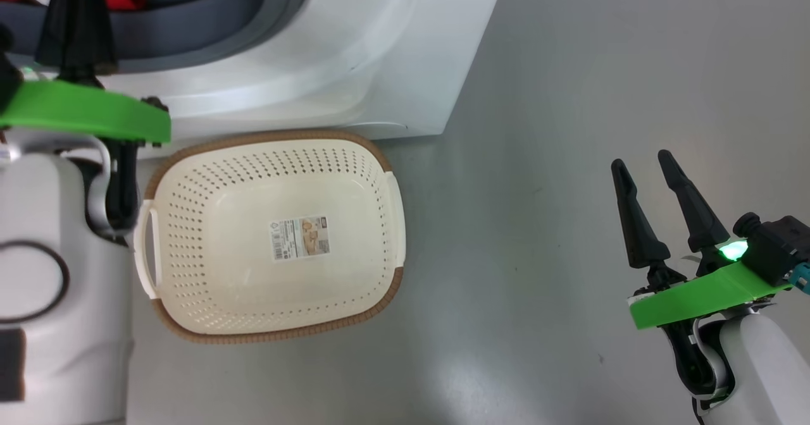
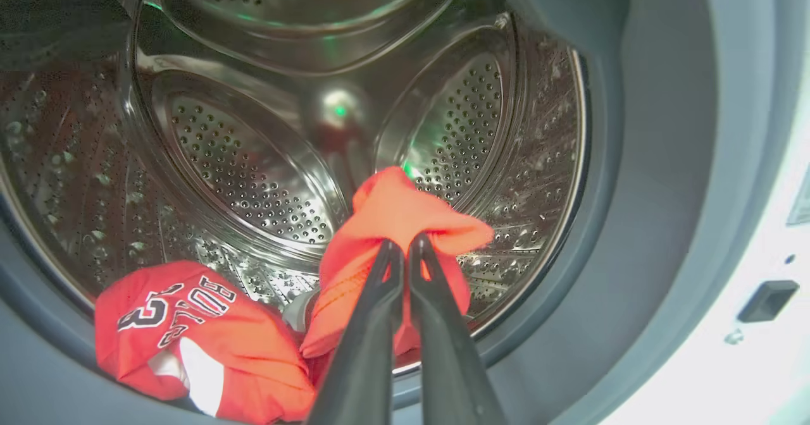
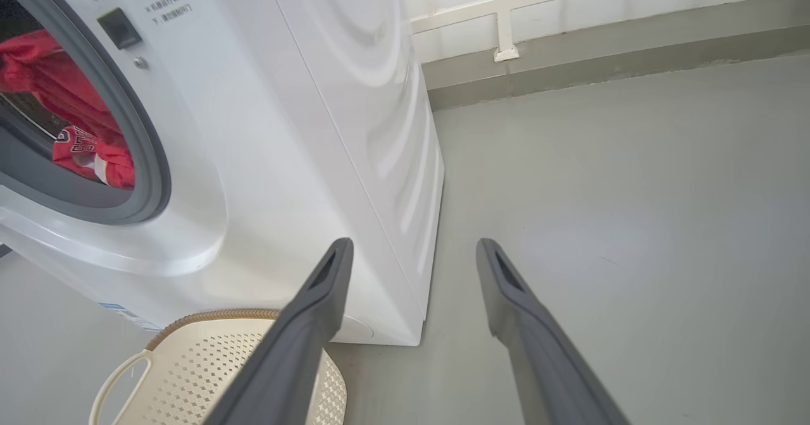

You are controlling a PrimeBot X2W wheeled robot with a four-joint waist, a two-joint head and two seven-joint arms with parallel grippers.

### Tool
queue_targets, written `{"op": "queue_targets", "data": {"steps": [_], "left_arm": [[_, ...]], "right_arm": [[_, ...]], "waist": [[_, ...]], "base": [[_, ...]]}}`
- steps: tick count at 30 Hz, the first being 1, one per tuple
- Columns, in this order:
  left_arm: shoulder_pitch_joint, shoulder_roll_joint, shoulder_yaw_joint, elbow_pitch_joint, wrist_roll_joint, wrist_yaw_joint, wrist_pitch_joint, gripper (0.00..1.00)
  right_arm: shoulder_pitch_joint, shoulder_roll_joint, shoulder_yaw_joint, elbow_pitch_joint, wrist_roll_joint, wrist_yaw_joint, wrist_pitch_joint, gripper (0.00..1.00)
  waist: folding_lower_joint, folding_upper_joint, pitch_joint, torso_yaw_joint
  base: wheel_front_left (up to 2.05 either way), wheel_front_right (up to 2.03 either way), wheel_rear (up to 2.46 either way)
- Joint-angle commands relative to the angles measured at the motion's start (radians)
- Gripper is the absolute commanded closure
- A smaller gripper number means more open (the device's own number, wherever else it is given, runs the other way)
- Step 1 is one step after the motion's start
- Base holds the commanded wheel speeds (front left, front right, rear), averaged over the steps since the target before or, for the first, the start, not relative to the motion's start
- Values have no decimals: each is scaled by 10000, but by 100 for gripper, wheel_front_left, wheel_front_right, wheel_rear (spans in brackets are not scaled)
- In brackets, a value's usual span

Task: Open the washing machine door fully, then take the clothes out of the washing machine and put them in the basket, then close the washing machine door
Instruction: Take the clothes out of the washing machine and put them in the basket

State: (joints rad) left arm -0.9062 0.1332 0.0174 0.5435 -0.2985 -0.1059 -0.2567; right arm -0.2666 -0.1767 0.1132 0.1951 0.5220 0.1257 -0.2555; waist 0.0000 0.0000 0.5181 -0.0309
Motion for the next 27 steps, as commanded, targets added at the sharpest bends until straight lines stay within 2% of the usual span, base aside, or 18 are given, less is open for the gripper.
{"op": "queue_targets", "data": {"steps": [1, 10, 27], "left_arm": [[338, 257, 412, -571, 240, -86, -50, 100], [1722, -403, 1195, -2505, 820, -232, -51, 100], [4079, -793, 1523, -6085, 878, -246, -51, 100]], "right_arm": [[298, -62, 160, -210, -171, 50, -63, 0], [451, -69, 35, -163, -146, 50, -63, 0], [776, -102, -134, -136, -144, 50, -63, 0]], "waist": [[0, 0, -157, 73], [0, 0, -487, 249], [0, 0, -1050, 515]], "base": [[0, 0, 0], [0, 0, 0], [0, 0, 0]]}}
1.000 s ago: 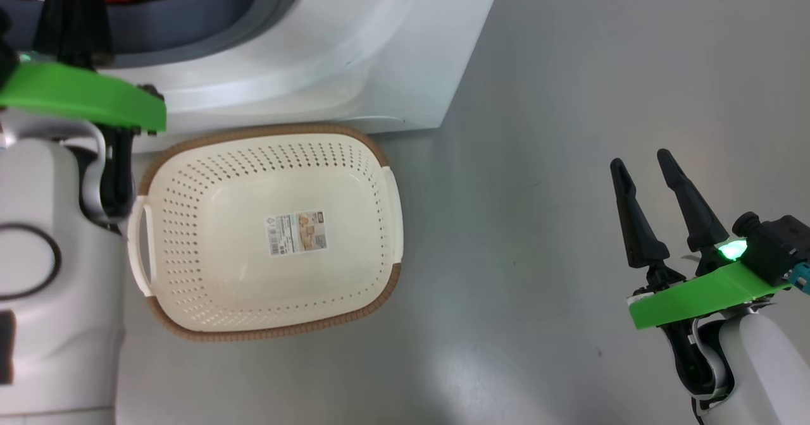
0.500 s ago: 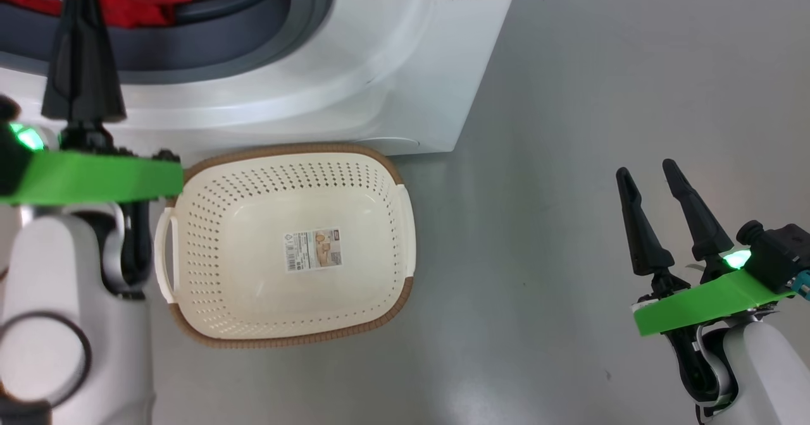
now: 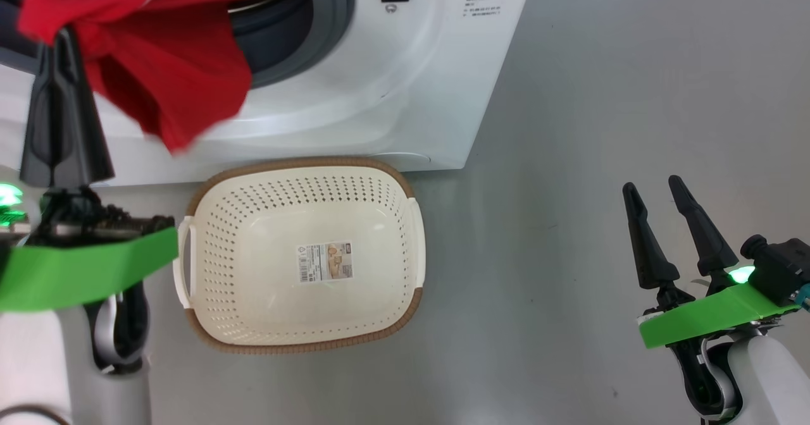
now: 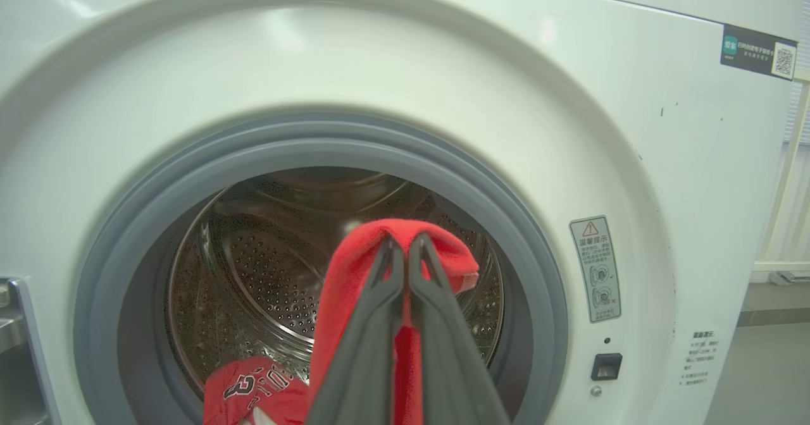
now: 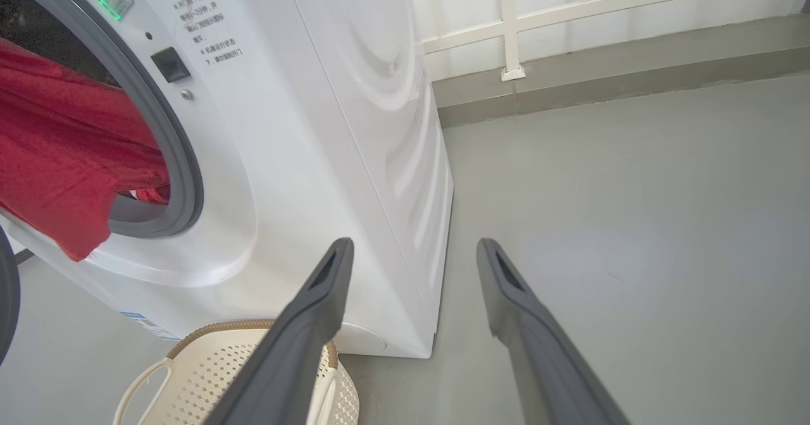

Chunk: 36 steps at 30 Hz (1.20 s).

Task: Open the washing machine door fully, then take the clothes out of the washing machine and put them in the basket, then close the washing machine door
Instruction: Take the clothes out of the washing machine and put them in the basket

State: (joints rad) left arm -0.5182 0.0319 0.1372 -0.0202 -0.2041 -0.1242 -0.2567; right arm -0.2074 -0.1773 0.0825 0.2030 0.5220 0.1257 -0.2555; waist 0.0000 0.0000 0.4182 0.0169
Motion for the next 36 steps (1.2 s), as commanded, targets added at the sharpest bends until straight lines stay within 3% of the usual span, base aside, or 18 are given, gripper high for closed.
{"op": "queue_targets", "data": {"steps": [1, 15, 23, 36], "left_arm": [[289, 212, 320, -650, -91, -64, -51, 100], [916, 185, 93, -2900, -408, 23, -51, 100], [1531, 184, -423, -1902, -585, 154, -51, 100], [1519, 184, -1309, 1368, -853, 251, -51, 100]], "right_arm": [[209, -97, 172, -219, -146, 50, -63, 0], [343, -165, 215, -295, -144, 50, -63, 0], [262, -111, 315, -311, -147, 50, -63, 0], [-122, -8, 365, -402, -152, 50, -63, 0]], "waist": [[0, 0, -81, 51], [0, 0, -145, 109], [0, 0, 16, -1], [0, 0, 905, -58]], "base": [[0, 0, 0], [0, 0, 0], [0, 0, 0], [0, 0, 0]]}}
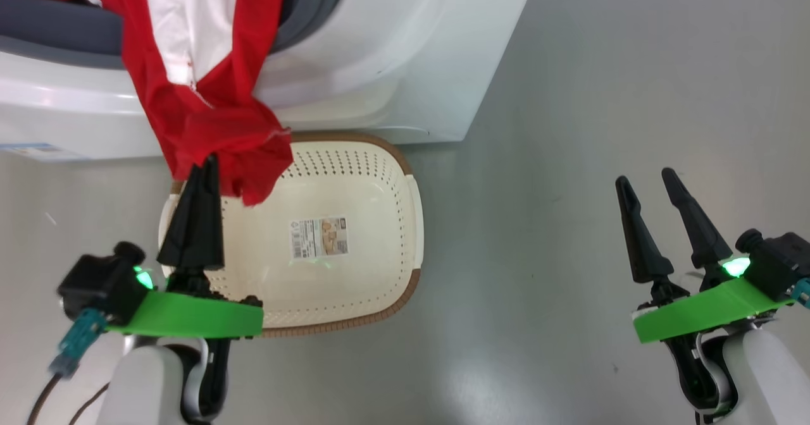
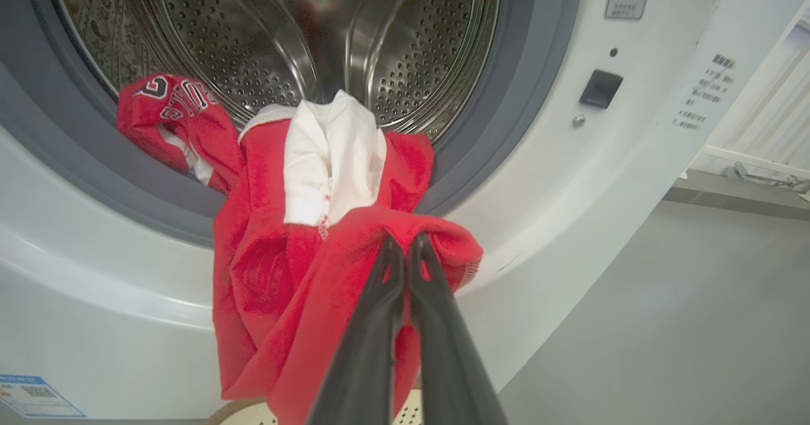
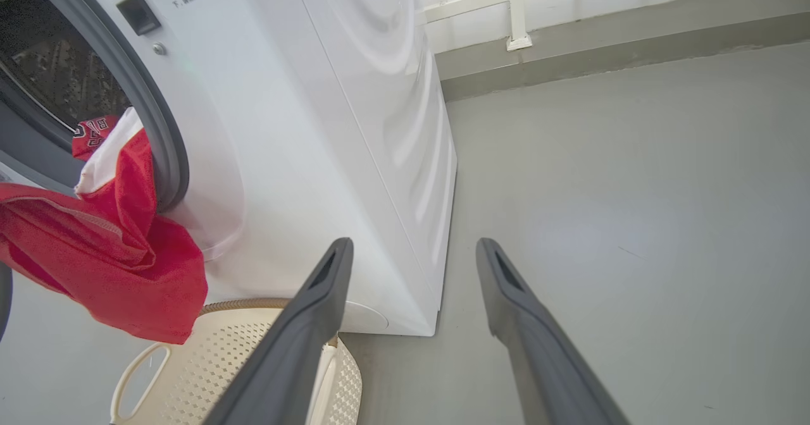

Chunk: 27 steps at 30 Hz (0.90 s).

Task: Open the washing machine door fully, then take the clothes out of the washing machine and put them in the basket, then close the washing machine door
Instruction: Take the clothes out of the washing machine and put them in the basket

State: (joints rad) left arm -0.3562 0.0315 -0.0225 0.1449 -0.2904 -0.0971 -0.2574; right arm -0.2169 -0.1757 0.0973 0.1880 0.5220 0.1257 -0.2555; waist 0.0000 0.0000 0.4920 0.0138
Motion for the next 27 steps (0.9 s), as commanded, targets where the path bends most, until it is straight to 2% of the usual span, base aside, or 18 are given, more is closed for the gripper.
{"op": "queue_targets", "data": {"steps": [1, 17, 27], "left_arm": [[-189, 187, 258, 46, 26, -41, -43, 100], [-2707, 187, 311, 5150, 679, -282, -43, 100], [-4098, 187, 466, 7047, 974, -302, -43, 100]], "right_arm": [[-74, -14, 226, -264, -152, 50, -63, 0], [-705, 95, 143, -448, -176, 50, -63, 0], [-989, 66, 180, -505, -188, 50, -63, 0]], "waist": [[0, 0, 245, -43], [0, 0, 1588, -268], [0, 0, 2084, -338]], "base": [[0, 0, 0], [0, 0, 0], [0, 0, 0]]}}
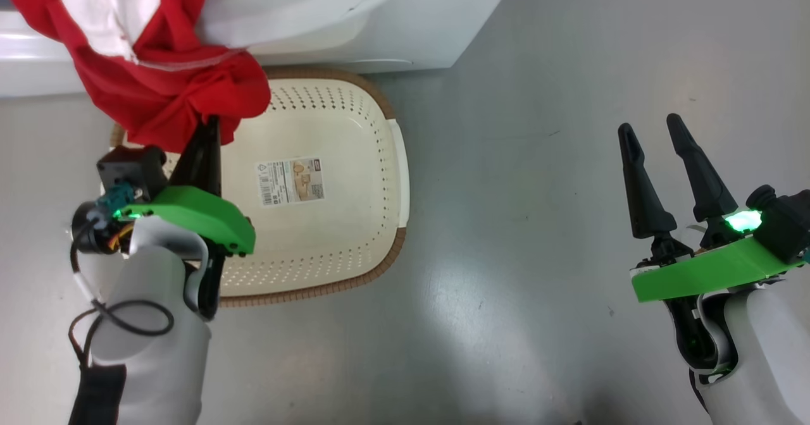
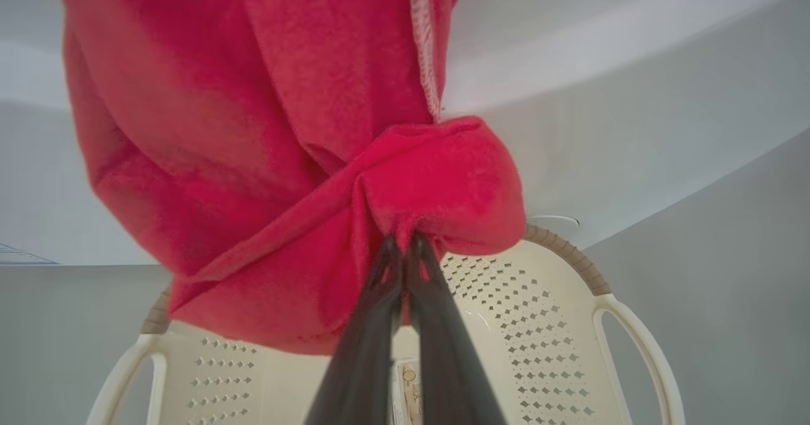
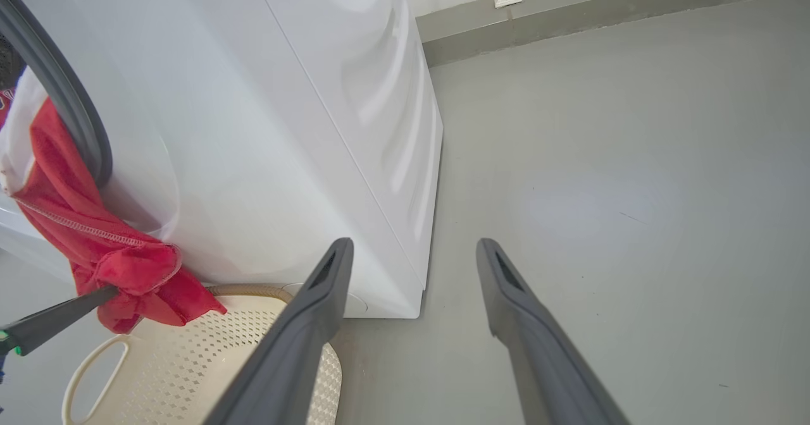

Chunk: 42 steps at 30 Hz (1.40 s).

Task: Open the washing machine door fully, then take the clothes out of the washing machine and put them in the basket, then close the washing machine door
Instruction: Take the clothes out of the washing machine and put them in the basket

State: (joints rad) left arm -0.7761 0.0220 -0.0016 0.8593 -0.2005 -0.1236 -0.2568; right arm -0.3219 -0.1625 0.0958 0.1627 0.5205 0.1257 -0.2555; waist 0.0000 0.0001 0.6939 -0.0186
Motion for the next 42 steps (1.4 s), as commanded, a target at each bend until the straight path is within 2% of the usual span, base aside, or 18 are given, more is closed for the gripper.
{"op": "queue_targets", "data": {"steps": [1, 3, 7, 9, 10, 11, 26, 42], "left_arm": [[-20, 283, 273, 97, 108, -26, -49, 100], [-229, 283, 310, 404, 156, 15, -49, 98], [-514, 283, 410, 806, 246, 48, -49, 74], [-554, 283, 454, 889, 272, 49, -49, 45], [-542, 283, 456, 899, 265, 53, -49, 19], [-523, 283, 457, 902, 257, 58, -49, 2], [-58, 283, 185, 375, -313, -12, -49, 0], [1564, 283, 218, -2794, -598, -52, -49, 0]], "right_arm": [[39, -64, 196, -254, -175, 50, -63, 0], [-4, -61, 201, -243, -176, 50, -63, 0], [-65, -53, 218, -223, -188, 50, -63, 0], [-56, -56, 255, -218, -207, 50, -63, 0], [-41, -63, 269, -212, -213, 50, -63, 0], [-24, -72, 276, -207, -214, 50, -63, 0], [112, -195, 303, -166, -233, 50, -63, 0], [376, -331, 277, -121, -229, 50, -63, 0]], "waist": [[0, -1, 95, -17], [0, -1, 135, -27], [0, -1, 161, -43], [0, -1, 123, -49], [0, -1, 90, -51], [0, -1, 65, -53], [0, -1, -264, 136], [0, -1, -757, 428]], "base": [[0, 0, 0], [0, 0, 0], [0, 0, 0], [0, 0, 0], [0, 0, 0], [0, 0, 0], [0, 0, 0], [0, 0, 0]]}}
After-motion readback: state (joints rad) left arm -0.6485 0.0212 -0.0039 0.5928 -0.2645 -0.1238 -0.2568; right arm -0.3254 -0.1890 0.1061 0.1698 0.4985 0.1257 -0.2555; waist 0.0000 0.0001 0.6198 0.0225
